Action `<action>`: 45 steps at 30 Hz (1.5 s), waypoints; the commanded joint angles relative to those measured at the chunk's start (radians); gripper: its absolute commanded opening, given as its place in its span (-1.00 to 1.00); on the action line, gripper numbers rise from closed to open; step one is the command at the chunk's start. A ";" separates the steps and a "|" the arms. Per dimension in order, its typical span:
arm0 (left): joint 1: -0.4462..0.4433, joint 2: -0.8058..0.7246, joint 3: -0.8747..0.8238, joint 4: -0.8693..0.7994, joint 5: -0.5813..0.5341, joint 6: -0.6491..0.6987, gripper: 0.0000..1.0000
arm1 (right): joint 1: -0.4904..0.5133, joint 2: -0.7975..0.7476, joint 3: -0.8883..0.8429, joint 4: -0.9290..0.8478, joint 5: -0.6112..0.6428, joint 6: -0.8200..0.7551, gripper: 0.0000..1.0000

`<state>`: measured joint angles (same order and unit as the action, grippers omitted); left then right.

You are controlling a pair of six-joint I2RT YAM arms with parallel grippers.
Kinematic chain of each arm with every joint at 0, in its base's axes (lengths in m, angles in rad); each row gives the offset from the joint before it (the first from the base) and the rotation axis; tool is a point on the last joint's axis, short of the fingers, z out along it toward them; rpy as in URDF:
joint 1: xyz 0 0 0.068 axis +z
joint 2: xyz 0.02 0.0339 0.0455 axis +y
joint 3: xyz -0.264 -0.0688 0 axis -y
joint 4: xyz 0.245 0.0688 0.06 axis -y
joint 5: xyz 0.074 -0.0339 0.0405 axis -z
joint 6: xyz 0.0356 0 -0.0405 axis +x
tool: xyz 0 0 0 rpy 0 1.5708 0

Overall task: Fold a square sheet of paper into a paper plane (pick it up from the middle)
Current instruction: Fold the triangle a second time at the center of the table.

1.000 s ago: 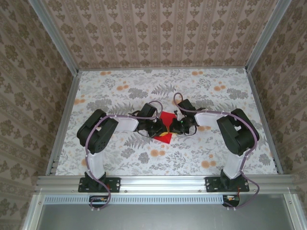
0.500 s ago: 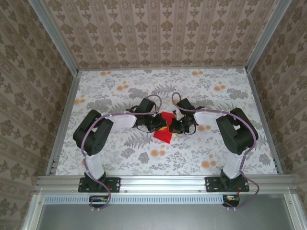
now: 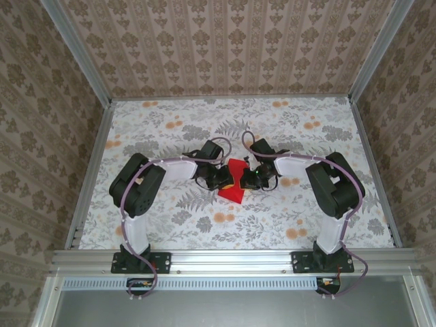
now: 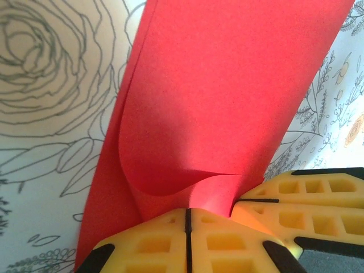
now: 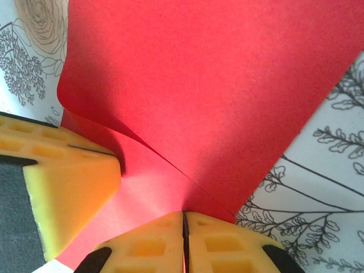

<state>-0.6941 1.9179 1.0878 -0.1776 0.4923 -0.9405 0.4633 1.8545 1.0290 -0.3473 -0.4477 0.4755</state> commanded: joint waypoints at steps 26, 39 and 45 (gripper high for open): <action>0.030 -0.076 0.040 -0.013 0.023 0.174 -0.78 | 0.005 0.016 0.010 -0.107 0.107 -0.067 -0.80; 0.009 0.031 0.017 -0.049 -0.034 0.140 -0.94 | 0.003 -0.054 0.051 -0.040 -0.025 -0.066 -0.78; 0.007 0.033 -0.007 -0.053 -0.053 0.120 -0.96 | 0.017 -0.109 0.007 0.009 -0.101 -0.004 -0.78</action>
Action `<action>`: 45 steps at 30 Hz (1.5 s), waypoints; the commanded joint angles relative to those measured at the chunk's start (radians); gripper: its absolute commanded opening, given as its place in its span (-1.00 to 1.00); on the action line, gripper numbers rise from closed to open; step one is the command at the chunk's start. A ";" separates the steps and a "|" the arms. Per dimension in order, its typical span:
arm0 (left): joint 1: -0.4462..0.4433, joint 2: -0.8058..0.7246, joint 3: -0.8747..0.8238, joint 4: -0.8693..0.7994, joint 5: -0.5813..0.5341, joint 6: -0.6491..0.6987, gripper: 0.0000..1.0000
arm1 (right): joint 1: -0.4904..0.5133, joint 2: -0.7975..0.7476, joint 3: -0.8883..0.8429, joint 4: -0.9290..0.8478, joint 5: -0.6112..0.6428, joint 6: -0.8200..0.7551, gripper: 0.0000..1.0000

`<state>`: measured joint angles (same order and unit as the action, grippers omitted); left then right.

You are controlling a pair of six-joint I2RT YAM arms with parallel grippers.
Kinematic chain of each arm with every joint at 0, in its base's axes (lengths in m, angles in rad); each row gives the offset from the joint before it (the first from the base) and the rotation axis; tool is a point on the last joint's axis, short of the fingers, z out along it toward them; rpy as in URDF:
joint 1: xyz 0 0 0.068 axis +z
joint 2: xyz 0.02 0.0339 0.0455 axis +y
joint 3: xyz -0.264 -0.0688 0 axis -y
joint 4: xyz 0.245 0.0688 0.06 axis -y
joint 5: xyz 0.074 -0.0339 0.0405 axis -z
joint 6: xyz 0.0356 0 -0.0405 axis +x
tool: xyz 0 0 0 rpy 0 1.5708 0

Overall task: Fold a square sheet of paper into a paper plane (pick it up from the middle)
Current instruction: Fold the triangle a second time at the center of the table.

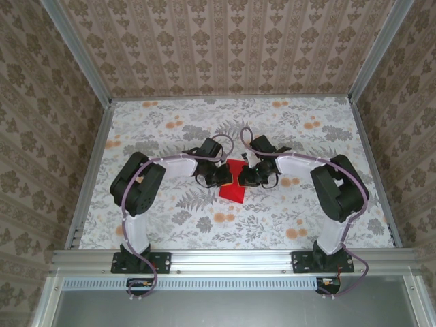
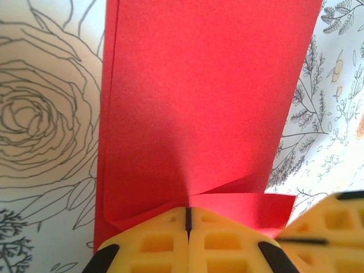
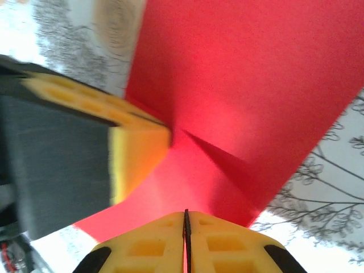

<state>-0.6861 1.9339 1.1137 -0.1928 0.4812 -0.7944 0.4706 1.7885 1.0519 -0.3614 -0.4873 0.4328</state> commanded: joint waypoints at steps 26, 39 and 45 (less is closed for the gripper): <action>-0.003 0.022 -0.068 -0.030 -0.064 -0.074 -0.97 | 0.094 0.048 -0.058 -0.032 -0.033 0.046 -0.78; 0.004 0.028 -0.072 -0.045 -0.072 -0.083 -0.98 | 0.094 0.042 -0.102 -0.060 -0.025 0.040 -0.79; 0.005 0.029 -0.076 -0.048 -0.076 -0.085 -0.98 | 0.093 0.015 -0.176 -0.051 -0.029 0.063 -0.79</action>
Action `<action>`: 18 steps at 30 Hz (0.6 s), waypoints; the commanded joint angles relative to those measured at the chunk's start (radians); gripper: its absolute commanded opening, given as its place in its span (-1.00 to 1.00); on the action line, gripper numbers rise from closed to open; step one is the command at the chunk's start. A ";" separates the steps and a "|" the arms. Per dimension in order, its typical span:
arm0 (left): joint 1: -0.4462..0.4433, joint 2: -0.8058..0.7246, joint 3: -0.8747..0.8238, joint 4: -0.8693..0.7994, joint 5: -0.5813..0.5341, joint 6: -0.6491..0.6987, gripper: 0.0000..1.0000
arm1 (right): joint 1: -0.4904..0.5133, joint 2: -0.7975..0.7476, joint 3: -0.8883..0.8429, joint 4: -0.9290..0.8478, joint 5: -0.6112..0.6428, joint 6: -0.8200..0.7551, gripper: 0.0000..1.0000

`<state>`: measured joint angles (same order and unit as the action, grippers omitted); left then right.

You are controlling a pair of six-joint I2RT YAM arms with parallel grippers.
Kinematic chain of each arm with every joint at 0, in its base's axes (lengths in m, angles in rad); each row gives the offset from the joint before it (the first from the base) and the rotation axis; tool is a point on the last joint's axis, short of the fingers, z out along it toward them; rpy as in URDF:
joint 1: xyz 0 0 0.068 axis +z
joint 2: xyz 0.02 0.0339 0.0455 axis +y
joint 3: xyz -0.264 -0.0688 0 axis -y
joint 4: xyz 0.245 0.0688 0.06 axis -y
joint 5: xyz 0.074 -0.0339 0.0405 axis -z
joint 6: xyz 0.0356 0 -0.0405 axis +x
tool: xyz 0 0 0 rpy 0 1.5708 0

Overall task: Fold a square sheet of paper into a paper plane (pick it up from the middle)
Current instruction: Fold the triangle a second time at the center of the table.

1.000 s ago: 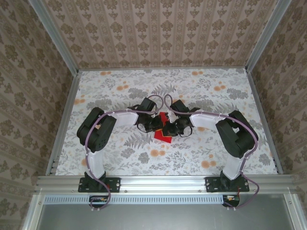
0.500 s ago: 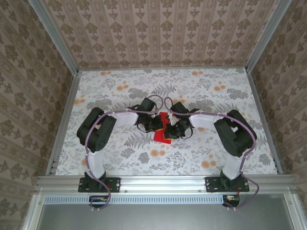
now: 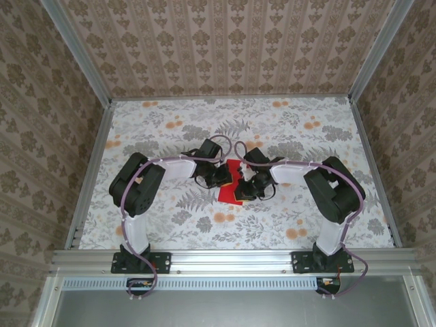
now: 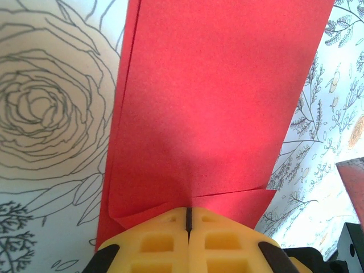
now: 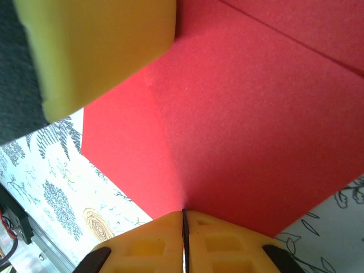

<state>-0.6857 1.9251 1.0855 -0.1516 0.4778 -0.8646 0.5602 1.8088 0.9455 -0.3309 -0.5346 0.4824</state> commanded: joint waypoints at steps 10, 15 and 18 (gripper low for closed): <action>0.006 0.043 -0.037 -0.077 -0.060 -0.009 -0.98 | 0.003 -0.137 -0.062 0.033 0.056 0.062 -0.80; 0.006 0.039 -0.038 -0.072 -0.061 -0.007 -0.98 | 0.004 -0.073 0.008 0.100 0.056 0.105 -0.80; 0.005 0.038 -0.038 -0.064 -0.056 -0.010 -0.98 | 0.004 -0.016 0.034 0.086 0.071 0.105 -0.80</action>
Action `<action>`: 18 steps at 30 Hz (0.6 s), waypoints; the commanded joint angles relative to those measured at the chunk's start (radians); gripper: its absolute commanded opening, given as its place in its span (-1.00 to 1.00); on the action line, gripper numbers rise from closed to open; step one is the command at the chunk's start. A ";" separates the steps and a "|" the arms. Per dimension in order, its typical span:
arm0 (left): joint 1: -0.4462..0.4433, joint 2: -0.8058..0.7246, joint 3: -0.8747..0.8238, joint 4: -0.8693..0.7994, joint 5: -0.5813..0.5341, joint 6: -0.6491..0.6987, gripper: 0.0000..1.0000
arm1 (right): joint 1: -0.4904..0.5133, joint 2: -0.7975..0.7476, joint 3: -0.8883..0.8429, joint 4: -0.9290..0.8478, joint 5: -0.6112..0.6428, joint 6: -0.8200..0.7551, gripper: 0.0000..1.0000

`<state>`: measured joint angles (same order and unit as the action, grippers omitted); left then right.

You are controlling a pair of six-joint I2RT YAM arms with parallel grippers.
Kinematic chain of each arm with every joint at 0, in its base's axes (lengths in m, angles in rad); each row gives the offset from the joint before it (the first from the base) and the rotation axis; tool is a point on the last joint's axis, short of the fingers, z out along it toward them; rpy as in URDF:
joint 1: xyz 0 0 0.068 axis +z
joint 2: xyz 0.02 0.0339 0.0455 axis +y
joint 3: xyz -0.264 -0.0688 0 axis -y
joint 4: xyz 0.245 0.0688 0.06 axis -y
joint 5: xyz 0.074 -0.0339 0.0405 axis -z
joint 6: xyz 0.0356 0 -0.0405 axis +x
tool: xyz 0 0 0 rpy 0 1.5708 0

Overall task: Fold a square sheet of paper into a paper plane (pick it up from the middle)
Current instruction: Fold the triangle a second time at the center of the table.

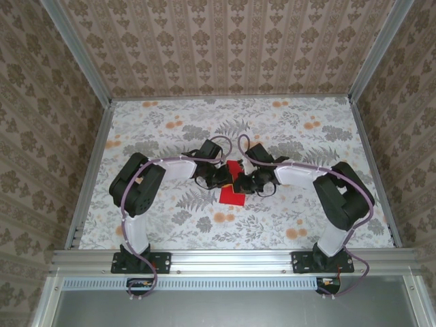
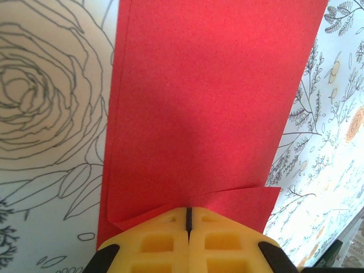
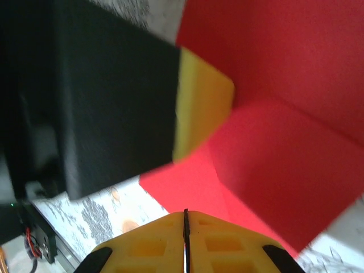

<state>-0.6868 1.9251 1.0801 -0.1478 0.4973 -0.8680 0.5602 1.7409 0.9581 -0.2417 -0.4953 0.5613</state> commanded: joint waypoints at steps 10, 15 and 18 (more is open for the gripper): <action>0.008 0.044 -0.037 -0.077 -0.085 -0.019 -0.99 | 0.004 0.119 0.014 -0.029 0.078 0.022 -0.80; 0.014 0.052 -0.046 -0.096 -0.101 -0.031 -0.99 | 0.005 0.066 -0.079 -0.103 0.070 -0.003 -0.80; 0.019 0.051 -0.053 -0.092 -0.101 -0.035 -0.99 | 0.014 0.022 -0.144 -0.137 0.024 -0.015 -0.80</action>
<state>-0.6865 1.9251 1.0756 -0.1455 0.4992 -0.8841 0.5602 1.7824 0.8997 -0.2081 -0.4709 0.5720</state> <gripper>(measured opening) 0.044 0.102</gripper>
